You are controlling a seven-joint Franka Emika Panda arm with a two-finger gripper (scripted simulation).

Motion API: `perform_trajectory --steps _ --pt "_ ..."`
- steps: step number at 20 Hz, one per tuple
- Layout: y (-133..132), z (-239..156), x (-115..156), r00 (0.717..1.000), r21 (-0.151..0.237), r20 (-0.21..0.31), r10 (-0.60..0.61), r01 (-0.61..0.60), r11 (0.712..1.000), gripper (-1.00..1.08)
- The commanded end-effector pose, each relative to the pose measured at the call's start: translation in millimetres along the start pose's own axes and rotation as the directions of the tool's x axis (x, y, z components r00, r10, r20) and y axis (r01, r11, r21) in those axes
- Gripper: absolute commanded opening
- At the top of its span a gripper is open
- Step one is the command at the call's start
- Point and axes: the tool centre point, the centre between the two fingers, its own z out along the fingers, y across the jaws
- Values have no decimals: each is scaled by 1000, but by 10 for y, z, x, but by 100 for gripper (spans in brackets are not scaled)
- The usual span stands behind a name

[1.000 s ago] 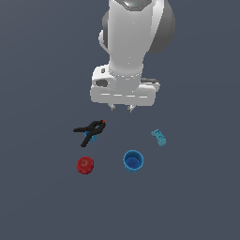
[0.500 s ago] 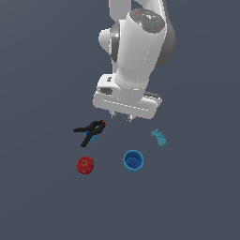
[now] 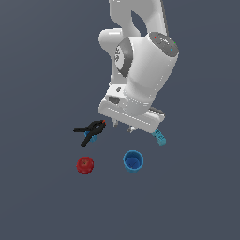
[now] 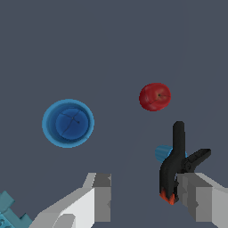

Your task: Pick up a designated object from a clutter of objects.

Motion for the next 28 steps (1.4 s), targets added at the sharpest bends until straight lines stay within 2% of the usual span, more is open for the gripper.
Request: perform_trajectory --steps 1,8,14,21,28 --pt "-56 64 44 999 -22 -23 27 -27 999 28" --pt "-230 240 149 991 -67 -95 91 -98 993 28" --pt "-401 388 222 977 -89 -163 137 -153 984 28" --pt "-623 561 282 953 -94 -242 181 -209 973 28" --pt "-866 735 311 923 -79 -318 217 -254 964 28"
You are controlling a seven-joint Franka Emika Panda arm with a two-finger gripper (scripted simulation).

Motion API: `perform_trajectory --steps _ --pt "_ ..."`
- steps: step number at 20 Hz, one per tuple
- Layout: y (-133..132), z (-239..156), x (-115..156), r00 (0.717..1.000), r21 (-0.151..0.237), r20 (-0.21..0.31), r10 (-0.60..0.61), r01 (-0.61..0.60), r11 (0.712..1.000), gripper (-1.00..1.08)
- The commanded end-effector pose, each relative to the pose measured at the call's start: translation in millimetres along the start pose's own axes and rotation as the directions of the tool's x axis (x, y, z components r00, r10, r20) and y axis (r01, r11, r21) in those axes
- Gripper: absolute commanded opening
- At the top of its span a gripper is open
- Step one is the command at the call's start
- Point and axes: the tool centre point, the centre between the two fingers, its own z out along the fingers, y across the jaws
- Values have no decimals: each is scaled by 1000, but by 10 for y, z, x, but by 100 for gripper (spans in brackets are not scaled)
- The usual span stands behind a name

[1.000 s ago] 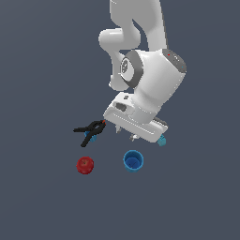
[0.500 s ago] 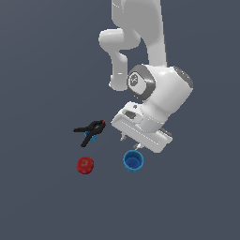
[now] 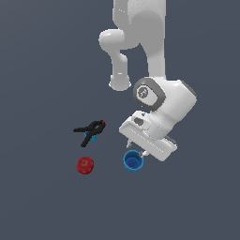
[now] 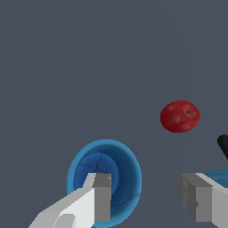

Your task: Pick up a designated object from a clutter of objects.

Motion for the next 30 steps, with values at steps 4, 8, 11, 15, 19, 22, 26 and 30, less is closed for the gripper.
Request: perform_trajectory --steps 4,8,11,15,19,22,26,30 --pt "-207 104 -79 998 11 -57 36 -35 999 28" --pt "-356 174 -151 994 26 -94 59 -57 998 28" --pt "-450 219 -203 991 37 -115 73 -69 997 28" --pt "-549 265 -263 987 52 -136 87 -80 995 28" --pt "-617 297 -309 984 63 -150 96 -88 994 28" --pt "-648 311 -330 983 68 -156 100 -91 994 28" --pt "-663 320 -341 982 71 -158 102 -92 993 28" --pt "-661 344 -336 982 70 -157 101 -91 993 28"
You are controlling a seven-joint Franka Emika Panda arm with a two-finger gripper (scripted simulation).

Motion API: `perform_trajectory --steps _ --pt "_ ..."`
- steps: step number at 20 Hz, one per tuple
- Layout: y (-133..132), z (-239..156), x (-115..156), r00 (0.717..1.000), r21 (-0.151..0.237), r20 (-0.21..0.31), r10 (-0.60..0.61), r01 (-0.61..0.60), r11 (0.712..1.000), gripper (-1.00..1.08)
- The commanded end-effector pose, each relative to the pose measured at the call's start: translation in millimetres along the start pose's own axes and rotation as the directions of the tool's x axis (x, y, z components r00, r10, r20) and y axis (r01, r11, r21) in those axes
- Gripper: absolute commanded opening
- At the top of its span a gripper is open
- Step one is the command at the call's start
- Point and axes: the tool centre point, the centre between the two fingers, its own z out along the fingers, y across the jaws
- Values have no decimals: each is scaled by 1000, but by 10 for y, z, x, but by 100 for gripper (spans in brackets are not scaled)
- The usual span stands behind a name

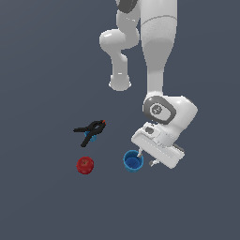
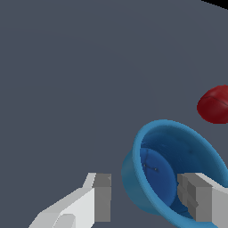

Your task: Pick up a designated object from a clutter of objects.

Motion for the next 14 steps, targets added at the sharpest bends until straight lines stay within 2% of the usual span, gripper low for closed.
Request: perform_trajectory --steps 1,11,12,14 --pt "2 39 -1 1000 -1 0 0 0 1000 28" --pt "7 287 -9 1000 0 -1 1 -1 1000 28" --pt "7 287 -9 1000 0 -1 1 -1 1000 -100" --pt "7 287 -9 1000 0 -1 1 -1 1000 -100"
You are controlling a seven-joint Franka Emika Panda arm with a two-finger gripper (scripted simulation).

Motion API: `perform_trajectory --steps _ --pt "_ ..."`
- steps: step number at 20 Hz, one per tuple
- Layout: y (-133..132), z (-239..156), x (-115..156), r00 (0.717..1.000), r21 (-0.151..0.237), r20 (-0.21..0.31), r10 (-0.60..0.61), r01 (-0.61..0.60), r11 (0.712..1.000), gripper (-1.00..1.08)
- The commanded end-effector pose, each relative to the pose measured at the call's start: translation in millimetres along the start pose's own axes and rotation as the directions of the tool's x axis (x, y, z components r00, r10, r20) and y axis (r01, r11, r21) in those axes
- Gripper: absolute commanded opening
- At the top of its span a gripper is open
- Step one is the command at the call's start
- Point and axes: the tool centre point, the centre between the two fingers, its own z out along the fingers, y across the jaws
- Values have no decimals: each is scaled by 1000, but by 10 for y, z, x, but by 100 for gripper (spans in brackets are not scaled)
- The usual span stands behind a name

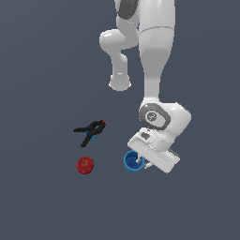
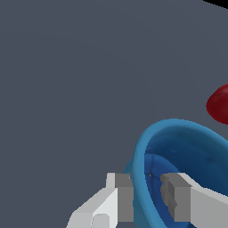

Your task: Pick up a designated object from a clutter of objects.

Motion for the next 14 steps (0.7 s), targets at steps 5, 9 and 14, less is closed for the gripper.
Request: perform_trajectory --steps 5,9,14 --pt "-3 4 -3 1000 1 0 0 0 1000 -100" --pt "-4 -5 1 1000 1 0 0 0 1000 -100" --pt "-16 -106 40 1000 1 0 -1 1 1000 -100"
